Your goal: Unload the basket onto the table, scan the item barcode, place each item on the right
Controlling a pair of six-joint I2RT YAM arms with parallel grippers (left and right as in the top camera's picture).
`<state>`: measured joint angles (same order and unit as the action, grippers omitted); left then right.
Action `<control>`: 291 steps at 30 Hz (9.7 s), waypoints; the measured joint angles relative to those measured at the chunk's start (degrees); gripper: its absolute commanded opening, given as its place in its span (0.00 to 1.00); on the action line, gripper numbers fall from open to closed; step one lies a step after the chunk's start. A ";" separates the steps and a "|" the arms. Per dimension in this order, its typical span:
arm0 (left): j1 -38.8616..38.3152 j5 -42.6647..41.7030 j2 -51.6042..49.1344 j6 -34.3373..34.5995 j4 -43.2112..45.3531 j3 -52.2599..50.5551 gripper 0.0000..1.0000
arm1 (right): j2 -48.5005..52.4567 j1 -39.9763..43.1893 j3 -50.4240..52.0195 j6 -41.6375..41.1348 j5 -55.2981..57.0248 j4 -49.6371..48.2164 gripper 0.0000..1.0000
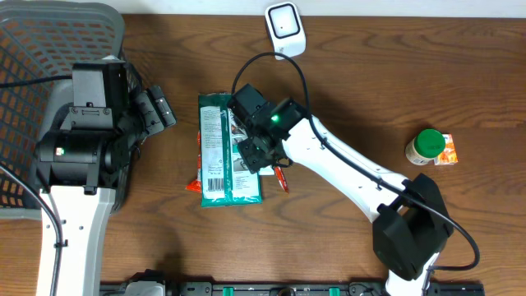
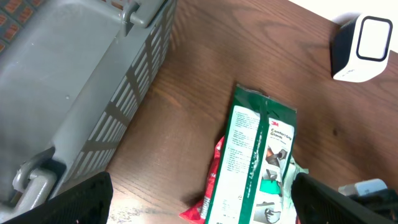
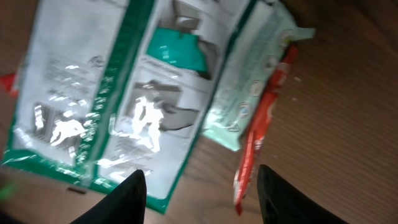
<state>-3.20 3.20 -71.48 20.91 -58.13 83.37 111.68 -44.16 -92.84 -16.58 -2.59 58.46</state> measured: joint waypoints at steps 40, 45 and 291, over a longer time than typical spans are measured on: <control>0.00 0.00 0.00 0.00 0.00 0.00 0.91 | 3.04 2.19 14.71 -0.76 3.52 -6.25 0.01; 0.00 -0.02 0.00 0.00 -0.02 0.00 0.92 | 2.93 4.79 14.71 0.57 2.97 -4.59 0.01; 0.00 -0.02 0.00 0.00 -0.02 0.00 0.91 | -11.69 18.84 37.83 6.29 -5.70 -25.27 0.05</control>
<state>-3.20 3.18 -71.48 20.91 -58.15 83.37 99.98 -25.32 -55.00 -10.28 -8.29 33.19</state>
